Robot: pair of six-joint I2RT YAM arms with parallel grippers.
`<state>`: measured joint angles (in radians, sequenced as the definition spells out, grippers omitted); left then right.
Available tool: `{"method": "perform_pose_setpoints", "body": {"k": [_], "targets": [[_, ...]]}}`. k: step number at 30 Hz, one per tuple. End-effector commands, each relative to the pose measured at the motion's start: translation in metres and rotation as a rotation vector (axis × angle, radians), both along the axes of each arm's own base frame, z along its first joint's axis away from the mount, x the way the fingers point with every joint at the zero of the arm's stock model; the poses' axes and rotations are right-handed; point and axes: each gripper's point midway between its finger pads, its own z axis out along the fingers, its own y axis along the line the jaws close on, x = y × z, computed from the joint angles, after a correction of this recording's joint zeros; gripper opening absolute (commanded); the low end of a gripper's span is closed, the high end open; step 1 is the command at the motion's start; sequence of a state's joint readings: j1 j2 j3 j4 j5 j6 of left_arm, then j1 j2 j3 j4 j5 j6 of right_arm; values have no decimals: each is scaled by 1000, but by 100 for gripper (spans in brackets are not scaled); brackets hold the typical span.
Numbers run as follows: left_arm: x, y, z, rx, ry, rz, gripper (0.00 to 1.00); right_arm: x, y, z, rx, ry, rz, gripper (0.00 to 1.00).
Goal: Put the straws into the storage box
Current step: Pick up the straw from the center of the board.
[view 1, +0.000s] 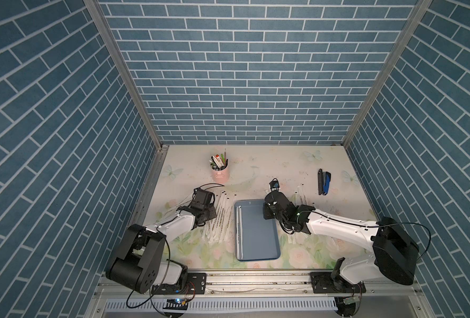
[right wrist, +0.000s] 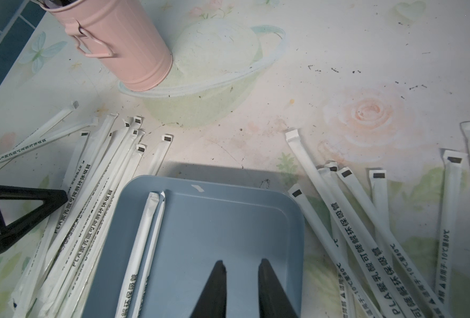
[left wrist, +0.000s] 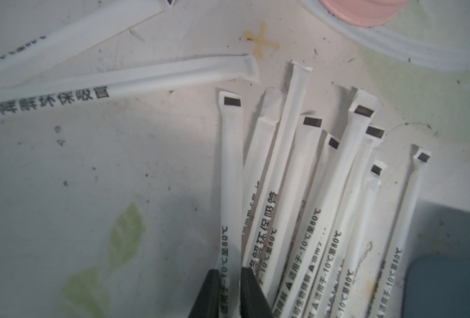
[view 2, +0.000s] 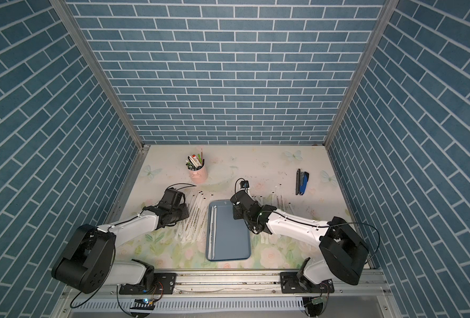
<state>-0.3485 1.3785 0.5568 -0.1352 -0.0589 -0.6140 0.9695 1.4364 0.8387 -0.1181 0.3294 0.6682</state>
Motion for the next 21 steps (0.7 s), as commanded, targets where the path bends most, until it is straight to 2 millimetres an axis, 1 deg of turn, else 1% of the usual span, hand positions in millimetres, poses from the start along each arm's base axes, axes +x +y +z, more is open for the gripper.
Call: {"method": "perform_pose_setpoints", "body": {"k": [1,7,13,17,21], "targets": [[-3,-2,-7,-2,13,-4,18,5,6,7,22,-13,-4,23],[-1,-2,-2,4,4,-1,8,6,6,9,27,-16,-5,23],[0,-1,11,7,-14,8,6,6,7,9,32,-19,-3,23],[2,0,29,12,-43,14,5,8,8,12,30,-26,1,22],[1,-1,55,21,-75,16,4,9,7,14,25,-38,-2,22]]}}
